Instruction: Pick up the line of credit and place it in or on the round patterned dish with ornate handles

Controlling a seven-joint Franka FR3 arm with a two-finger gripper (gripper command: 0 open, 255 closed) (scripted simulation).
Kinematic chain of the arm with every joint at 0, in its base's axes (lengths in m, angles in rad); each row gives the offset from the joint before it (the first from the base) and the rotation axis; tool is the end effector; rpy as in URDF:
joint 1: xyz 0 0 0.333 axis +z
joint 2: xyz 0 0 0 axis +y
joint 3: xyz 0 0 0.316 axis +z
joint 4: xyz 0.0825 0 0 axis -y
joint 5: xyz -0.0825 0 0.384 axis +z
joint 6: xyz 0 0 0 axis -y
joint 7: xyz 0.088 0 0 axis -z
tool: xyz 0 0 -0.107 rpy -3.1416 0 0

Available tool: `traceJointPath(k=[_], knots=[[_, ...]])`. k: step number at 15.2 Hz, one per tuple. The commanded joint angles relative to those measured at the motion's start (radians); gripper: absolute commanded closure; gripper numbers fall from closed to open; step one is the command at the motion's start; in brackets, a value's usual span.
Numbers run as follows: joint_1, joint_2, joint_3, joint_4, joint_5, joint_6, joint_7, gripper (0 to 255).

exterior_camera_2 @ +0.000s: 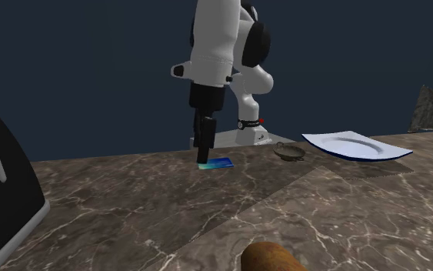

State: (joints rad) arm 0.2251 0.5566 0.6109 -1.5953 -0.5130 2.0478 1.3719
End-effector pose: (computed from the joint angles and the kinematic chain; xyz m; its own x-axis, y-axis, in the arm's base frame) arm 0.5188 0.4461 0.3549 0.9226 -0.3577 0.1446 -0.3652 -0.9305 0.0284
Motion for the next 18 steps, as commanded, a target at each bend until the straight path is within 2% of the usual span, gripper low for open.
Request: traceJointPath(k=[1, 10, 11, 18], knots=[[0.001, 0.014, -0.007, -0.007, -0.010, 0.019, 0.004, 0], [0.002, 0.024, -0.012, -0.012, -0.017, 0.033, 0.008, 0], [0.002, 0.024, -0.012, -0.012, -0.017, 0.033, 0.008, 255], [0.001, 0.025, -0.013, -0.012, -0.018, 0.035, 0.007, 255]])
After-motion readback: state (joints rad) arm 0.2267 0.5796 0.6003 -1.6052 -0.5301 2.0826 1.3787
